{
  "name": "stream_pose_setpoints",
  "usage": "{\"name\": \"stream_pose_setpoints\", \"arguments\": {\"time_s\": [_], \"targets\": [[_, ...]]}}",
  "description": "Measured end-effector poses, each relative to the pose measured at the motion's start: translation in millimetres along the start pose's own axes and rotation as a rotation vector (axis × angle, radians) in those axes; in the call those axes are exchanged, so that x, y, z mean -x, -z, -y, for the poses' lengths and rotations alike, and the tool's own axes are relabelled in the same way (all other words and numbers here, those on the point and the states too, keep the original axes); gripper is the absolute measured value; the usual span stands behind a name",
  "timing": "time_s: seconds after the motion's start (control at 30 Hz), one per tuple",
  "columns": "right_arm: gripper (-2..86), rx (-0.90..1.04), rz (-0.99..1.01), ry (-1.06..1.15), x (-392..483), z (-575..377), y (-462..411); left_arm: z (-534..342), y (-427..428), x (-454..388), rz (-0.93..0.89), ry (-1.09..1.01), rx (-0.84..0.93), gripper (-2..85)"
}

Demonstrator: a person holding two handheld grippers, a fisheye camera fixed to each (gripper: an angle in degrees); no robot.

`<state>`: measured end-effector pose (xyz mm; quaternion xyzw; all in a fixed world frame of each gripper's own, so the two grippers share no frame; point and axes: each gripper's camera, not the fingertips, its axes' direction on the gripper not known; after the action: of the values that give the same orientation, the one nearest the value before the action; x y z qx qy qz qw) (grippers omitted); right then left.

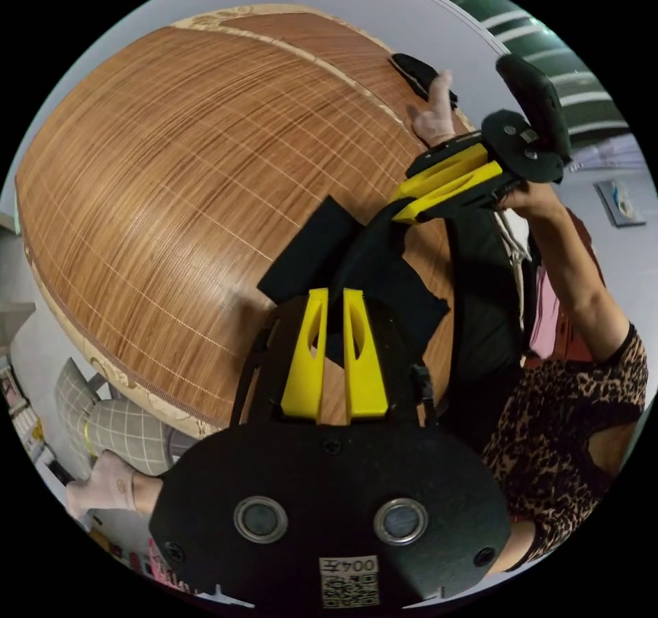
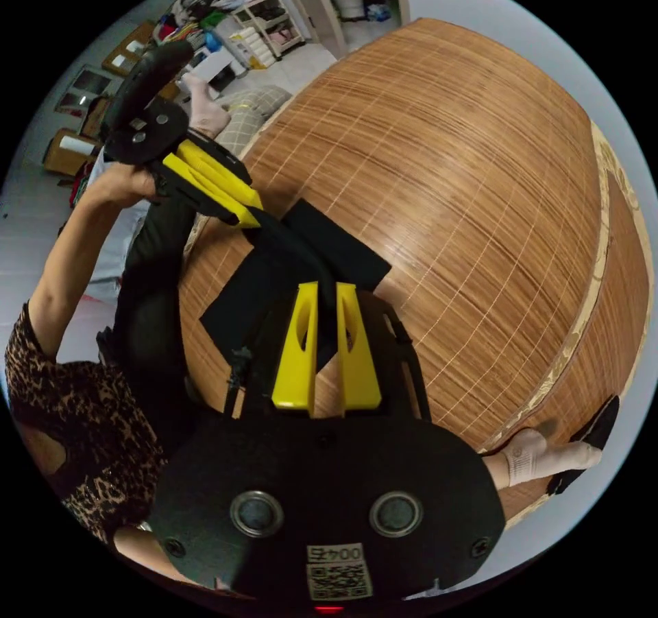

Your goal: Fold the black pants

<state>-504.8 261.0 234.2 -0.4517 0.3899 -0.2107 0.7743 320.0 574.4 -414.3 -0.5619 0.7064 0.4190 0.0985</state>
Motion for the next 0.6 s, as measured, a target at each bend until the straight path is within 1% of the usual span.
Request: {"name": "stream_pose_setpoints", "arguments": {"time_s": [0.1,0.17,0.2,0.27,0.3,0.37,0.47,0.6], "targets": [[5.7,-0.095,-0.054,-0.123,-24,1,-5,-6,-7,32,-0.009,0.082,-0.057,4.2],[5.6,-0.237,-0.102,-0.221,-34,-12,1,-22,-2,53,0.004,0.167,-0.154,6.0],[5.6,-0.274,-0.105,-0.234,-35,-17,2,-29,0,57,0.009,0.189,-0.185,6.2],[6.2,-0.367,-0.099,-0.234,-25,-38,1,-62,12,60,0.029,0.231,-0.345,6.8],[6.5,-0.379,-0.101,-0.224,-20,-44,-2,-72,13,57,0.030,0.225,-0.389,6.8],[8.4,-0.403,-0.116,-0.179,6,-70,-21,-109,6,26,0.051,0.156,-0.487,6.9],[11.5,-0.409,-0.127,-0.156,41,-101,-58,-153,-33,-31,0.102,0.090,-0.524,7.1],[13.7,-0.415,-0.156,-0.193,72,-121,-102,-183,-89,-76,0.138,0.121,-0.547,7.9]]}}
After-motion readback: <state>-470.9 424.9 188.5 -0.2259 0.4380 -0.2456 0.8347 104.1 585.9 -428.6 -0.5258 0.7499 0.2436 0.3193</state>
